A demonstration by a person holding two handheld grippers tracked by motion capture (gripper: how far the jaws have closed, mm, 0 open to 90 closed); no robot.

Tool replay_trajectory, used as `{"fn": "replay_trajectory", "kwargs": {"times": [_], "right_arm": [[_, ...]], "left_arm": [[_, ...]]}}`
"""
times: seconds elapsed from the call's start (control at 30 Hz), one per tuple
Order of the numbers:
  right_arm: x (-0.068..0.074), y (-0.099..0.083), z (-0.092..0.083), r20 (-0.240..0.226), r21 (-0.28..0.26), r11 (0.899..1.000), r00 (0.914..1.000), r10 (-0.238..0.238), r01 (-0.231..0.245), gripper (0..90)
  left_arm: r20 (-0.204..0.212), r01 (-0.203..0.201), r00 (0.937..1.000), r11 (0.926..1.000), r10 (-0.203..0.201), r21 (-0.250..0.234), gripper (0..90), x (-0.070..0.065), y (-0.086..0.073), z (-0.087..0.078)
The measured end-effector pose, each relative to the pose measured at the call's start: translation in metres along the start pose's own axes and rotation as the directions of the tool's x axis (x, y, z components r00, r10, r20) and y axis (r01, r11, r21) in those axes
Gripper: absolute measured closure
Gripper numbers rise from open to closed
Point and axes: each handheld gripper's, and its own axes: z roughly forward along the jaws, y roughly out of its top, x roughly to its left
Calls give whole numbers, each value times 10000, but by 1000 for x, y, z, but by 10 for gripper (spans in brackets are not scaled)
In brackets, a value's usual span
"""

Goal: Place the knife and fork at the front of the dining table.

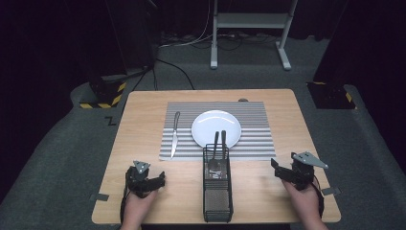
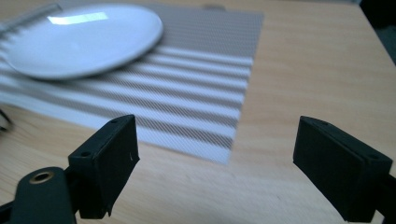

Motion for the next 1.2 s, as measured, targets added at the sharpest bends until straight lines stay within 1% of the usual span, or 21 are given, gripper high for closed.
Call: {"fn": "replay_trajectory", "kwargs": {"times": [0.1, 0.17, 0.23, 0.33, 0.43, 0.5, 0.63, 0.77, 0.87, 0.93, 1.0, 1.07, 1.13, 1.2], "right_arm": [[11, 10, -9, -383, -782, 9969, 9993, 12, -41, 137], [18, 15, -13, -645, -1137, 9934, 9979, 66, -140, 137], [26, 22, -17, -782, -1406, 9898, 9969, 120, -229, 137], [35, 31, -20, -839, -1840, 9821, 9962, 240, -391, 138], [44, 39, -19, -1062, -2036, 9779, 9940, 256, -469, 139], [51, 44, -16, -1165, -2094, 9770, 9931, 168, -411, 142], [70, 53, -9, -1456, -2229, 9747, 9892, -191, -140, 150], [92, 60, -2, -1628, -2464, 9691, 9853, -519, 104, 165], [104, 64, 3, -1809, -2642, 9643, 9813, -665, 166, 203], [110, 66, 5, -1992, -2696, 9629, 9777, -666, 107, 231], [118, 68, 7, -2113, -2856, 9583, 9745, -751, 119, 266], [124, 70, 9, -2308, -3008, 9536, 9694, -837, 108, 330], [130, 72, 10, -2417, -3109, 9504, 9661, -913, 120, 390], [136, 74, 11, -2497, -3187, 9474, 9618, -1125, 281, 475]], "left_arm": [[-22, 23, 10000, 10000, -23, -4, 98, 0, 0, 0], [-17, 25, 10000, 10000, -25, 0, 99, 0, 0, 0], [54, 5, 10000, 10000, -5, -12, 99, 0, 0, 0], [132, -56, 9999, 10000, 56, 18, 85, 0, 0, 0], [133, -57, 9999, 10000, 57, 17, 85, 0, 0, 0], [133, -58, 9999, 10000, 57, 17, 85, 0, 0, 0], [132, -54, 9999, 10000, 53, 17, 85, 0, 0, 0], [136, -61, 9999, 10000, 60, 22, 84, 0, 0, 0], [256, -184, 9995, 9998, 181, 93, 65, 0, 0, 1], [289, -205, 9994, 9997, 201, 111, 49, 0, 1, 1], [289, -202, 9994, 9997, 199, 115, 49, 0, 1, 1], [292, -207, 9994, 9997, 204, 116, 49, 0, 1, 1], [304, -218, 9993, 9997, 214, 121, 47, 0, 1, 1], [304, -221, 9993, 9997, 217, 121, 47, 0, 1, 1]]}}
